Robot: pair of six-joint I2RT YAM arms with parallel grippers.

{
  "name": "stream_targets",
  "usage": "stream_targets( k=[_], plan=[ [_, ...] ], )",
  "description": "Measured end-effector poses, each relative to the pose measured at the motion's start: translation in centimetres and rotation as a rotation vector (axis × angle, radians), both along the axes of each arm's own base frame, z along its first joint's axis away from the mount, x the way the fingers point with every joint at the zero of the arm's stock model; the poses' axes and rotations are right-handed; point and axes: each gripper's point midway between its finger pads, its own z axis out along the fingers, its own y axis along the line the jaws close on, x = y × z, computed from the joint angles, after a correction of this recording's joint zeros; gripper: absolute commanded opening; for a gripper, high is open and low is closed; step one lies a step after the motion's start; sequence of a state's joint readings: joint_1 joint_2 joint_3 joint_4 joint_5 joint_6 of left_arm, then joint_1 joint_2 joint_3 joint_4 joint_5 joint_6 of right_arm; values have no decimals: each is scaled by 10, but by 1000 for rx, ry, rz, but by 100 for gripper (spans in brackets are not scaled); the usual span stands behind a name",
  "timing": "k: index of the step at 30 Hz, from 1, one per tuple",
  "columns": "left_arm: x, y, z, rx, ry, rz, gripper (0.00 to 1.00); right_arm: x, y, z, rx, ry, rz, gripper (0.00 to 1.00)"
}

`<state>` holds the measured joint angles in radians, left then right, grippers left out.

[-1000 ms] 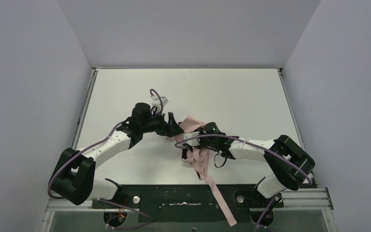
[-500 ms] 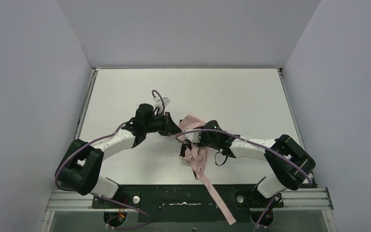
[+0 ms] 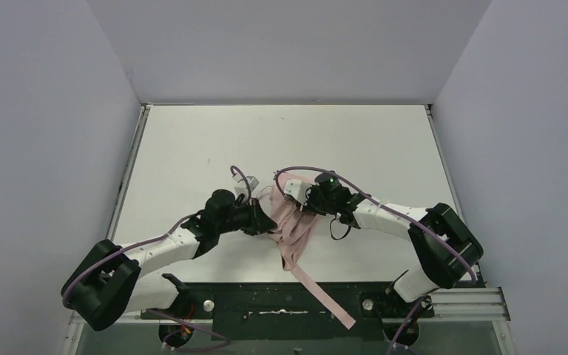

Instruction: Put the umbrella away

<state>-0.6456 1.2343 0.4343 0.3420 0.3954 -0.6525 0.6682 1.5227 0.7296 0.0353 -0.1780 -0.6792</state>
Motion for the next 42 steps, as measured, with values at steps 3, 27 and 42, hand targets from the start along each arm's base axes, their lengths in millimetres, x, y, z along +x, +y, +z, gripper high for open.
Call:
stream_targets(
  k=[3, 27, 42],
  plan=[
    [-12, -1, -14, 28, 25, 4, 0, 0, 3, 0, 23, 44, -13, 9],
    [-93, 18, -71, 401, 62, -103, 0, 23, 2, -4, 31, 208, -178, 6],
    [-42, 54, 56, 221, -252, 137, 48, 20, 6, -5, -116, -48, 68, 4]
  ],
)
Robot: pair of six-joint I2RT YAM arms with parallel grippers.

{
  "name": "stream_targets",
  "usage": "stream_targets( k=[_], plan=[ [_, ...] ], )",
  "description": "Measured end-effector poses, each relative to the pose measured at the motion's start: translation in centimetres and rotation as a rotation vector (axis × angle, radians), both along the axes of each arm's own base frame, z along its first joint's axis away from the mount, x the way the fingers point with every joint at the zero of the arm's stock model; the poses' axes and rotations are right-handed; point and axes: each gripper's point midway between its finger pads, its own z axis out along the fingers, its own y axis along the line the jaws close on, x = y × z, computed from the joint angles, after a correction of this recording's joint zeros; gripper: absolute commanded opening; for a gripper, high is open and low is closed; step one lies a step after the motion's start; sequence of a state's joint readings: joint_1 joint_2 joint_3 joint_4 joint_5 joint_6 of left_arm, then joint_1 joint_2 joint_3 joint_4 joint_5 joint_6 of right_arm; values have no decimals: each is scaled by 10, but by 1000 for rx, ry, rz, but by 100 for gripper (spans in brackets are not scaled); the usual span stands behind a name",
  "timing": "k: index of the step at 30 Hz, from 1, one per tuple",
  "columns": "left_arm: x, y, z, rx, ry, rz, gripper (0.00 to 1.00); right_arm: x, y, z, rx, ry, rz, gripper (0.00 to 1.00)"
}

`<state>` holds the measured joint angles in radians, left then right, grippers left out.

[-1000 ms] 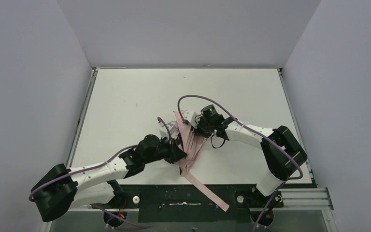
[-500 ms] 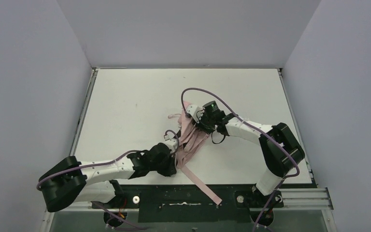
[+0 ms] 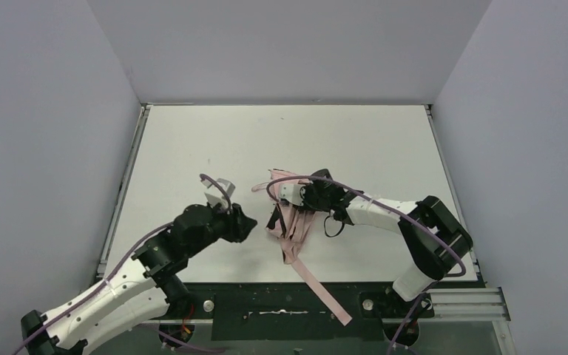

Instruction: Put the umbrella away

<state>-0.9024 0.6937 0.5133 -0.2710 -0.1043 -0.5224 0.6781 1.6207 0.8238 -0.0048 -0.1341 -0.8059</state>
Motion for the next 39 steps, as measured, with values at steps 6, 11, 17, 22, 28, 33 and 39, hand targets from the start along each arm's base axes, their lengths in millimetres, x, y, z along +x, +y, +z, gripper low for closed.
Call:
stream_targets(
  k=[6, 11, 17, 22, 28, 33, 39],
  plan=[
    [62, 48, 62, 46, -162, 171, 83, -10, 4, 0, -56, -111, 139, 4],
    [120, 43, 57, 106, -98, 85, 88, -13, 8, -1, -112, -202, 201, 4],
    [144, -7, 21, 133, -18, -245, 89, -15, 13, 1, -146, -257, 236, 4],
    [157, -32, 18, 124, -50, -455, 89, -17, 17, 2, -155, -273, 253, 4],
    [163, -43, 11, 157, -53, -617, 91, -18, 18, 3, -158, -279, 257, 4],
    [154, -46, -19, 179, 1, -716, 93, -19, 18, 3, -161, -281, 258, 4],
    [138, -59, -54, 208, 61, -809, 93, -19, 19, 3, -161, -281, 258, 4]
  ],
)
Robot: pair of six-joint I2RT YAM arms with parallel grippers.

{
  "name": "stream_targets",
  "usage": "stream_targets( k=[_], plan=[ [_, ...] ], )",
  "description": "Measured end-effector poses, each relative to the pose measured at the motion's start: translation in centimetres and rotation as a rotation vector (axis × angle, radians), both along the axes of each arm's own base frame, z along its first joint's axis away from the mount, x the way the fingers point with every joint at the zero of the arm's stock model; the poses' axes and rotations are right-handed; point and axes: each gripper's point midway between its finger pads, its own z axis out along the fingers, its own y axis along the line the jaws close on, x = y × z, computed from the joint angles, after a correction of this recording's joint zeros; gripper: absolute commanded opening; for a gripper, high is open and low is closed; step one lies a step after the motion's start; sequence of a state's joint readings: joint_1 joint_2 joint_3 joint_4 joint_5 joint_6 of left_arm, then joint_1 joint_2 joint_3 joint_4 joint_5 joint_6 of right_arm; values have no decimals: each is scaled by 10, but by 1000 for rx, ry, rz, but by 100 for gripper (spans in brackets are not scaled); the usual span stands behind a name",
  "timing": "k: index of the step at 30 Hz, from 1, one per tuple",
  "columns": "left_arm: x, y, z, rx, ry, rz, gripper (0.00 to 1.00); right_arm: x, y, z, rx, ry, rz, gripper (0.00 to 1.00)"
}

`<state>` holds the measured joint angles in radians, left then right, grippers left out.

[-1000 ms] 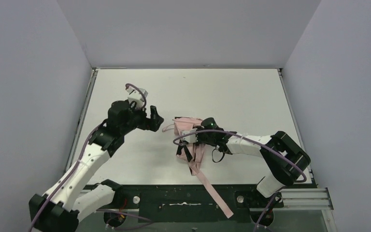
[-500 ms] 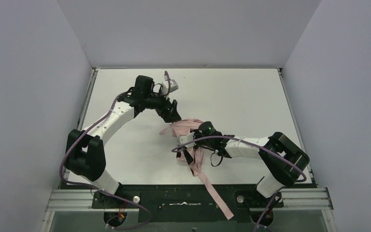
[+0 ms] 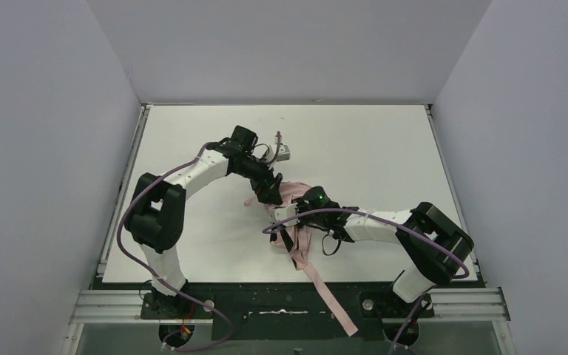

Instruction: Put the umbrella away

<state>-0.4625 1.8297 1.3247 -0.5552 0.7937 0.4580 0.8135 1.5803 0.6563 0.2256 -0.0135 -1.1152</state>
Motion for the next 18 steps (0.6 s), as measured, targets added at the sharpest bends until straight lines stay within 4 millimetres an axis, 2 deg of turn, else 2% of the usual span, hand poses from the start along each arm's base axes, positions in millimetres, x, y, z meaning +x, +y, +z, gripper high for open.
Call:
stream_targets(
  k=[6, 18],
  plan=[
    [-7, -14, -19, 14, 10, -45, 94, 0, 0, 0, 0, 0, 0, 4],
    [-13, -26, -44, 34, 14, -90, 95, 1, 0, -2, 23, -37, -13, 5]
  ],
)
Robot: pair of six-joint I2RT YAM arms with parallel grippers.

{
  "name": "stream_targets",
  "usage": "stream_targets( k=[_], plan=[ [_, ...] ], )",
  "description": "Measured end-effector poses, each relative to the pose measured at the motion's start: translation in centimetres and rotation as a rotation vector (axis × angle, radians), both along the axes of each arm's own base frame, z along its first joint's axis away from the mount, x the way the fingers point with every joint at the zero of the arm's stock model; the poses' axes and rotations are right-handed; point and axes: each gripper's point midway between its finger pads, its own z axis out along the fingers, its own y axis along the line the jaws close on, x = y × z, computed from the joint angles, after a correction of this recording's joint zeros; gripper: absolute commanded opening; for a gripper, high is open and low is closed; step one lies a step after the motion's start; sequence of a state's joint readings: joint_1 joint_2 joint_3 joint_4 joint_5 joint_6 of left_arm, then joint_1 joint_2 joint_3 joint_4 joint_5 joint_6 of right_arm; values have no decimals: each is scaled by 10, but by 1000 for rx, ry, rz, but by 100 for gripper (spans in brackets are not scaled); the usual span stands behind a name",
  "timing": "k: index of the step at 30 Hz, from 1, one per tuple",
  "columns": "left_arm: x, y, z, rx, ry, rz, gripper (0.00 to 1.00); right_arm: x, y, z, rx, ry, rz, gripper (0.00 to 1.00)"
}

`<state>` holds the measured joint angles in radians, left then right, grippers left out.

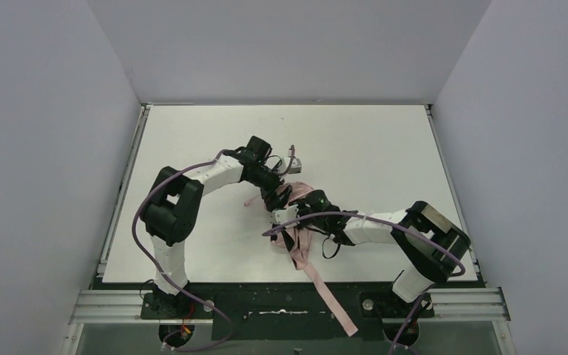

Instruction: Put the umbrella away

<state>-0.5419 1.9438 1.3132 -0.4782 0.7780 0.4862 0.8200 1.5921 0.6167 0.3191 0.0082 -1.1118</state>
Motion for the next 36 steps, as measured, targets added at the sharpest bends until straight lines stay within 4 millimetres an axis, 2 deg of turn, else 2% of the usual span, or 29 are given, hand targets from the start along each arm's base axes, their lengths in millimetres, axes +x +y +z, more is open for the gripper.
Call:
stream_targets(
  k=[5, 8, 13, 16, 18, 22, 23, 30, 33, 36],
  plan=[
    [-7, -3, -18, 25, 17, -32, 94, 5, 0, -3, 5, -29, -13, 5],
    [-5, -2, -21, 33, 9, -35, 88, 8, 0, -3, 12, -42, -21, 7],
    [-2, -1, -25, 58, -28, -42, 61, 11, 2, -4, 33, -47, -44, 8],
    [2, -2, -28, 89, -71, -42, 51, 12, 2, -4, 45, -46, -58, 11],
    [4, -2, -30, 105, -90, -41, 43, 12, 2, -4, 52, -44, -66, 14],
    [8, -1, -33, 136, -126, -36, 20, 11, 2, -4, 60, -40, -77, 25],
    [9, -1, -33, 139, -131, -37, 18, 11, 2, -4, 63, -39, -80, 27],
    [4, -5, -32, 149, -124, -43, 16, 5, -5, 7, 67, -18, -97, 45],
    [1, -8, -32, 149, -123, -49, 16, -5, -12, 21, 69, 4, -99, 49],
    [1, -9, -31, 149, -121, -48, 16, -17, -18, 45, 94, 8, -92, 50]
  ],
)
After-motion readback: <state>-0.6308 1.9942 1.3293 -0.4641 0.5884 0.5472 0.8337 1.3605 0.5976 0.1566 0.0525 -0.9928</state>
